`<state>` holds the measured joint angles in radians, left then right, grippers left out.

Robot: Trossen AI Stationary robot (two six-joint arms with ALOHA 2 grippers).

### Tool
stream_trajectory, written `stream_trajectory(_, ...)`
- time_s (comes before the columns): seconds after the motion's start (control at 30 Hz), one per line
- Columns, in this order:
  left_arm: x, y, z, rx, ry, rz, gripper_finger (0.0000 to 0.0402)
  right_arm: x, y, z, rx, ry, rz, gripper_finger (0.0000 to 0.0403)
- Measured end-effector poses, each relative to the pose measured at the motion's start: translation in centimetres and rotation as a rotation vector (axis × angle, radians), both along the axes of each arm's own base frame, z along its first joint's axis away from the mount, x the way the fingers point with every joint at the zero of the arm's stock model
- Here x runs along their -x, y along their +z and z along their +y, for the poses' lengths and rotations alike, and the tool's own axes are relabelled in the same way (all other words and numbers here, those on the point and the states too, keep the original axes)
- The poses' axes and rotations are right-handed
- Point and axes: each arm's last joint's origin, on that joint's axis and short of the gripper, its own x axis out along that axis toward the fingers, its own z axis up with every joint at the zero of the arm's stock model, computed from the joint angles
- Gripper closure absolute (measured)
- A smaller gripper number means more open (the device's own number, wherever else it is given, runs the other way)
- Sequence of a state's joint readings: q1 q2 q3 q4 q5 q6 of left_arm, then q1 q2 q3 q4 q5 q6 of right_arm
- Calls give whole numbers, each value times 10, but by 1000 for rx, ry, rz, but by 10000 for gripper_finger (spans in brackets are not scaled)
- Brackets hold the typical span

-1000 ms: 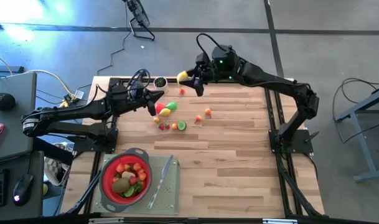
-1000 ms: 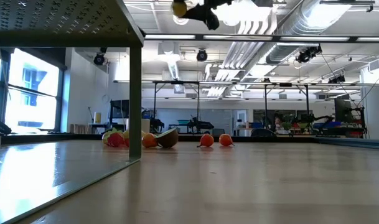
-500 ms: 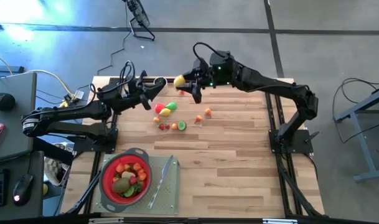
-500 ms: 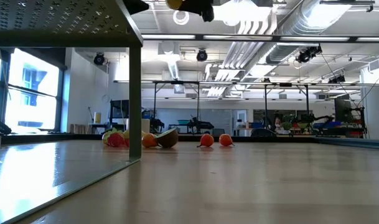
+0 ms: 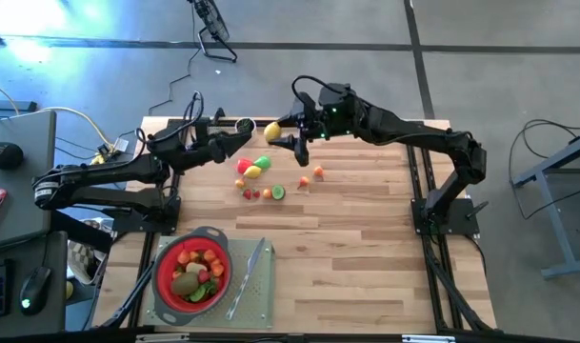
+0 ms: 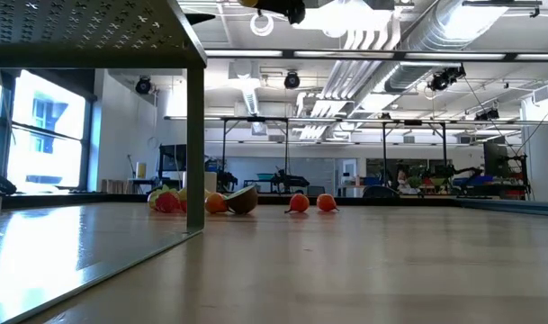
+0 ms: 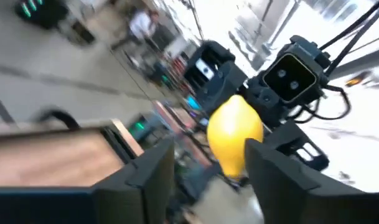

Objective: Pick & Place Fruit
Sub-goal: Put the lemon into the red strainer bowl on the shelf

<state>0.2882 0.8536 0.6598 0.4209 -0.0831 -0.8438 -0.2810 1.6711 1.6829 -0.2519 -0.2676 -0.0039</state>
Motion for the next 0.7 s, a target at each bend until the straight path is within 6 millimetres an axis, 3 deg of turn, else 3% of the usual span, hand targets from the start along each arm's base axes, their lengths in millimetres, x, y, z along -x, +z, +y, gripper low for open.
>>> stream_trajectory(0.23,-1,0,-4,221,-187,-73,146,-4,-1,15,16,76,4,194)
stream_trajectory(0.7,-4,6,-16,22,-321,-77,128,-9,-1,45,0,74,13,191)
